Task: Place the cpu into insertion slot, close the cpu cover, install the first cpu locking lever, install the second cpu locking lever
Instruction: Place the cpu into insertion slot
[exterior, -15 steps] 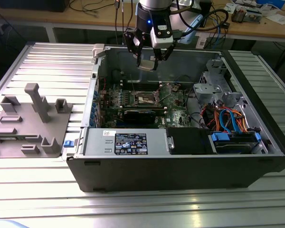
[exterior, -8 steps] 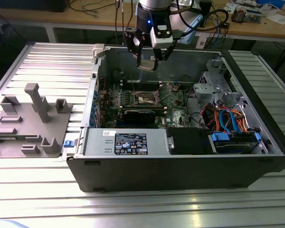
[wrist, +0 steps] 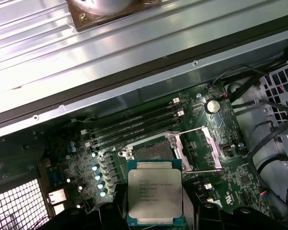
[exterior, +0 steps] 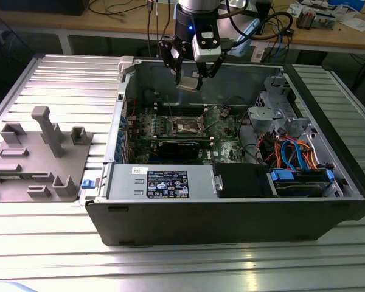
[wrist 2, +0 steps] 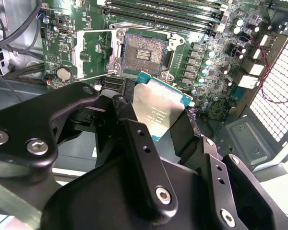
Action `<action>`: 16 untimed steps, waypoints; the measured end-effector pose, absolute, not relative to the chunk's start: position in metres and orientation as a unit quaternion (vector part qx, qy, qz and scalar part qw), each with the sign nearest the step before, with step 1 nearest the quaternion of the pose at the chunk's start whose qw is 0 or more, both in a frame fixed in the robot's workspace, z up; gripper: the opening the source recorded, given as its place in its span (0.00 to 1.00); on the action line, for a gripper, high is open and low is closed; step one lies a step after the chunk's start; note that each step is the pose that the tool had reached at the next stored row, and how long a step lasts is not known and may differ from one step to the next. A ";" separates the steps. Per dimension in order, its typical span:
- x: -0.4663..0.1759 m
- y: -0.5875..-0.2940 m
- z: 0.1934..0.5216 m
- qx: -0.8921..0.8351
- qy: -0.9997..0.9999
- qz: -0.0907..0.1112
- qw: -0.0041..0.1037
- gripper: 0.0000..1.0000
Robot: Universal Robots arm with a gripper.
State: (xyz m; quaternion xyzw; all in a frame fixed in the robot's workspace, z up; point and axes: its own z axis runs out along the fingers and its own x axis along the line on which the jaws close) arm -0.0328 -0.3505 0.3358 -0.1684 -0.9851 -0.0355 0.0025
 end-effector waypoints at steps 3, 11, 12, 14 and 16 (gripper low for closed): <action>-0.033 -0.350 0.336 -0.170 -0.985 -0.035 0.002 0.54; -0.033 -0.350 0.336 -0.174 -0.984 -0.035 0.002 0.54; -0.033 -0.350 0.336 -0.175 -0.984 -0.035 0.002 0.54; -0.033 -0.350 0.336 -0.176 -0.984 -0.035 0.002 0.54; -0.033 -0.350 0.336 -0.177 -0.984 -0.035 0.002 0.54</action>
